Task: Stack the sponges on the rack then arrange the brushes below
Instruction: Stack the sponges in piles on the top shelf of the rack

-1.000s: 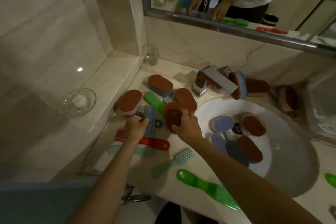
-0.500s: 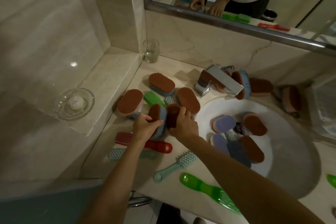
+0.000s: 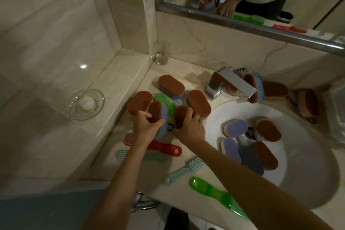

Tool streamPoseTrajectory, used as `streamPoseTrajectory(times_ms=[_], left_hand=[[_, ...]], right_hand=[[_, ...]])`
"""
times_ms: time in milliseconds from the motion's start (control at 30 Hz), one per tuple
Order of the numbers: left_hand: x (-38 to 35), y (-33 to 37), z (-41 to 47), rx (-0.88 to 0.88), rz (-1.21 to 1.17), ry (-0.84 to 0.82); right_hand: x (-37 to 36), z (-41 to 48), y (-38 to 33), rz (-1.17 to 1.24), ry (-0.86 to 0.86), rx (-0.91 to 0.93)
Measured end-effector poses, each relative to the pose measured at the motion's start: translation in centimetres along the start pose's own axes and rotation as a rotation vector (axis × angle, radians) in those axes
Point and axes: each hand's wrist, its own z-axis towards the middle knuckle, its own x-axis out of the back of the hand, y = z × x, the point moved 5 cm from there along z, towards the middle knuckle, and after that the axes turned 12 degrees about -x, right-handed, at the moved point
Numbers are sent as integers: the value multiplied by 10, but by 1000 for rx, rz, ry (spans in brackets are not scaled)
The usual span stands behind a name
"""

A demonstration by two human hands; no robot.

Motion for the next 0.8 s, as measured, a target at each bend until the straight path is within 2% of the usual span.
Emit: streamPoseTrajectory(times_ms=[133, 333, 533, 800], left_hand=[[7, 19, 1, -72, 19, 28], [7, 69, -2, -178, -10, 22], [-22, 154, -16, -384, -7, -29], [-98, 290, -74, -737, 106, -158]], right_hand=[[23, -7, 2, 211, -35, -1], [88, -19, 13, 460, 0, 43], [181, -27, 53, 675, 201, 83], [314, -45, 149, 717, 518, 222]])
